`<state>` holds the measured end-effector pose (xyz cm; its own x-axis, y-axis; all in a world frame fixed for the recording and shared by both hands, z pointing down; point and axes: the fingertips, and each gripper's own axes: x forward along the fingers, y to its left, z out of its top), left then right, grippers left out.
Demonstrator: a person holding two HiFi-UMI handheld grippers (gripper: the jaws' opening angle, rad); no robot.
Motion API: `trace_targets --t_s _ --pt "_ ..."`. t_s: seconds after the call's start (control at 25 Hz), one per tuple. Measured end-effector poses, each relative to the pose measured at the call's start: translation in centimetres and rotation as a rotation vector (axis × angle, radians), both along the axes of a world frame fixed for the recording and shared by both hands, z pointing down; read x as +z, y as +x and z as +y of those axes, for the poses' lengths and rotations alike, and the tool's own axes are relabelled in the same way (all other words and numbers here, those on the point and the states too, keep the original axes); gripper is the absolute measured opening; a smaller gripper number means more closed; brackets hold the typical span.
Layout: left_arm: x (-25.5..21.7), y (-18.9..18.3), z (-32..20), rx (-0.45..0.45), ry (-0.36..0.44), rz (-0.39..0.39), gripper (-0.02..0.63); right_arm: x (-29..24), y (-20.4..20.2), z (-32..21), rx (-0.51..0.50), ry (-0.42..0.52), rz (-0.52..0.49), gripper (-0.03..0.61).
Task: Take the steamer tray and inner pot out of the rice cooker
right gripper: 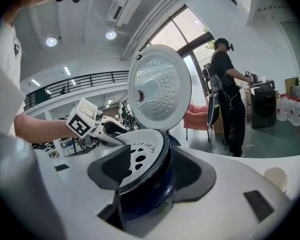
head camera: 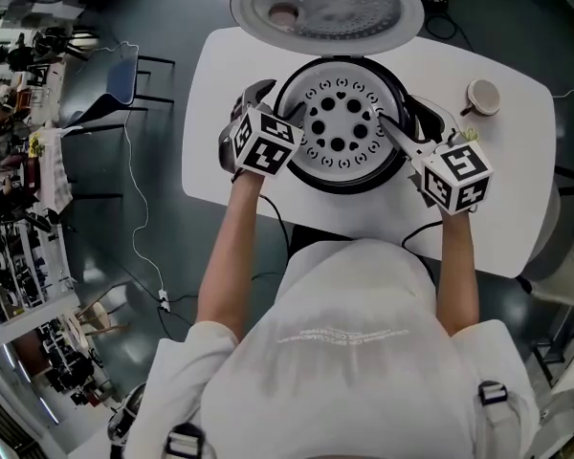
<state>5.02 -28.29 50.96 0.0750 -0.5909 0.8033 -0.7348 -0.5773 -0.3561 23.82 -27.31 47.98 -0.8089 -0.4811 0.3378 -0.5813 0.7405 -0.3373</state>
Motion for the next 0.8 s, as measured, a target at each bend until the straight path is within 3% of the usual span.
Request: trace_targets --t_s 0.4,0.52,0.56,0.68,0.8 --pt "-2.0 -0.1 0.9 -0.018 0.055 0.042 0.277 -0.7 -0.3 0.8 -0.015 0.016 -0.002 0.249" --pt "-2.0 0.3 1.6 -0.001 0.032 0.066 0.22 -0.9 -0.5 1.2 -0.017 0.013 -0.01 0.247" --pt "-2.0 0.6 1.8 0.005 0.022 0.082 0.173 -1.0 -0.5 1.2 -0.017 0.011 -0.013 0.247" --pt "-2.3 0.9 2.0 -0.001 0.008 0.149 0.151 -1.2 -0.5 1.3 -0.018 0.016 -0.009 0.245" --pt "-3.2 0.9 1.7 -0.05 0.021 0.283 0.125 -1.6 -0.6 1.2 -0.02 0.019 -0.012 0.244"
